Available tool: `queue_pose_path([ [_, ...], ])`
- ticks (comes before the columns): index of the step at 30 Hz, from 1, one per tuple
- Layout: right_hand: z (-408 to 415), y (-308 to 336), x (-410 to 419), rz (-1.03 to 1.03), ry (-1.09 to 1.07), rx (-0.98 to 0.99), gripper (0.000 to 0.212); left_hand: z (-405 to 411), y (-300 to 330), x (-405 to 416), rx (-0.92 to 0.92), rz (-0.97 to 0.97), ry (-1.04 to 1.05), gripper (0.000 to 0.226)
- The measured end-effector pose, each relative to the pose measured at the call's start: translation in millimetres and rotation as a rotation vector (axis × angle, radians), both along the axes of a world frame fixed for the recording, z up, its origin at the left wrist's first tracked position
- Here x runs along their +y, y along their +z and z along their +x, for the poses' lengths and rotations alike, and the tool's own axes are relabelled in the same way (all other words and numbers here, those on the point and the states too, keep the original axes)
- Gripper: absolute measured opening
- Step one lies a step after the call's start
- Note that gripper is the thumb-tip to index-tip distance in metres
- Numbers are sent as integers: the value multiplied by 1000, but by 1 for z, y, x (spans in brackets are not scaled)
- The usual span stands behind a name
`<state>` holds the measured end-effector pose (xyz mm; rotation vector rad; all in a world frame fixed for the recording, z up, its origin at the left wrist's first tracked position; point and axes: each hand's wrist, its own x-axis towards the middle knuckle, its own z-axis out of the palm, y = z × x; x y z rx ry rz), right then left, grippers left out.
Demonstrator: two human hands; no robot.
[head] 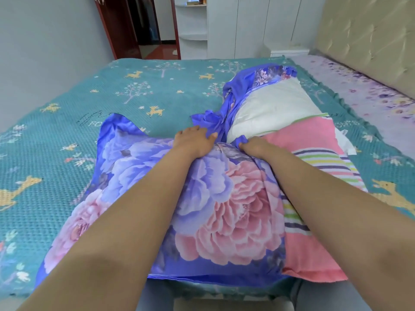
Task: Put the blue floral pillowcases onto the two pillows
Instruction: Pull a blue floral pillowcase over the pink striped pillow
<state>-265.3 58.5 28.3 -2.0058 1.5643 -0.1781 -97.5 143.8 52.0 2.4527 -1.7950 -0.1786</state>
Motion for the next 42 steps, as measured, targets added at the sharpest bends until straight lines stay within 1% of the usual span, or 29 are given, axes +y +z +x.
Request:
queue_pose_path([
  [2, -8, 2, 8, -6, -43, -71, 45, -11, 1, -1, -66, 124, -53, 70],
  [3, -14, 3, 11, 3, -77, -136, 44, -18, 1, 3, -103, 136, -78, 72],
  [4, -17, 5, 16, 15, -112, -214, 43, -20, 0, 9, -135, 102, -99, 71],
  [6, -17, 17, 25, 20, -190, -374, 41, -21, 3, 25, -156, -25, -137, 57],
  [8, -13, 33, 30, 143, -238, -629, 39, -26, 12, 44, -168, -129, -194, 49],
  [9, -10, 44, 35, 209, -219, -713, 32, -31, 17, 51, -182, -166, -221, 47],
  [10, -7, 56, 40, 220, -184, -735, 21, -37, 25, 58, -195, -205, -246, 46],
  [11, -4, 67, 43, 169, -160, -713, 12, -42, 33, 63, -202, -249, -271, 47],
  [12, -2, 79, 45, 69, -149, -680, 15, -45, 43, 69, -208, -298, -293, 49],
  [14, -10, 99, 46, -187, -155, -593, 32, -46, 67, 81, -217, -399, -313, 54],
  [15, -18, 108, 46, -299, -152, -536, 35, -44, 79, 86, -217, -446, -304, 55],
  [17, -36, 126, 51, -492, -121, -378, 29, -41, 105, 96, -259, -507, -283, 55],
  [19, -47, 152, 57, -689, -122, -312, 32, -39, 130, 99, -357, -609, -264, 56],
  [20, -48, 167, 62, -794, -128, -316, 34, -36, 138, 97, -413, -701, -270, 57],
  [22, -49, 199, 76, -974, -134, -372, 37, -29, 155, 95, -604, -940, -293, 53],
  [24, -51, 221, 88, -1104, -96, -397, 40, -19, 167, 98, -784, -1106, -240, 45],
  [26, -54, 225, 102, -1136, -15, -373, 40, -8, 162, 103, -853, -1156, -234, 34],
  [27, -55, 215, 108, -1101, 27, -360, 38, -4, 153, 107, -844, -1149, -274, 28],
  [29, -59, 173, 117, -913, 117, -309, 31, 4, 116, 113, -760, -1032, -391, 19],
  [30, -63, 145, 124, -786, 178, -234, 29, 7, 89, 117, -707, -927, -454, 17],
  [32, -71, 81, 145, -522, 378, 6, 22, 10, 27, 131, -599, -661, -573, 20],
  [34, -72, 34, 174, -274, 550, 190, 9, 7, -24, 147, -453, -436, -586, 23],
  [35, -70, 22, 185, -234, 565, 211, 14, 2, -41, 155, -365, -382, -559, 23],
  [36, -68, 17, 194, -270, 528, 201, 18, -5, -52, 161, -279, -358, -513, 24],
  [38, -62, 21, 200, -534, 337, 139, 23, -17, -60, 167, -142, -394, -402, 28],
  [39, -62, 25, 196, -635, 225, 36, 25, -21, -60, 168, -103, -452, -362, 31],
  [40, -61, 32, 192, -674, 121, -109, 30, -24, -58, 168, -78, -513, -323, 33],
  [41, -62, 35, 182, -644, 31, -251, 39, -25, -56, 167, -59, -559, -290, 36],
  [42, -63, 37, 173, -588, -43, -342, 52, -28, -53, 165, -36, -587, -263, 40],
])
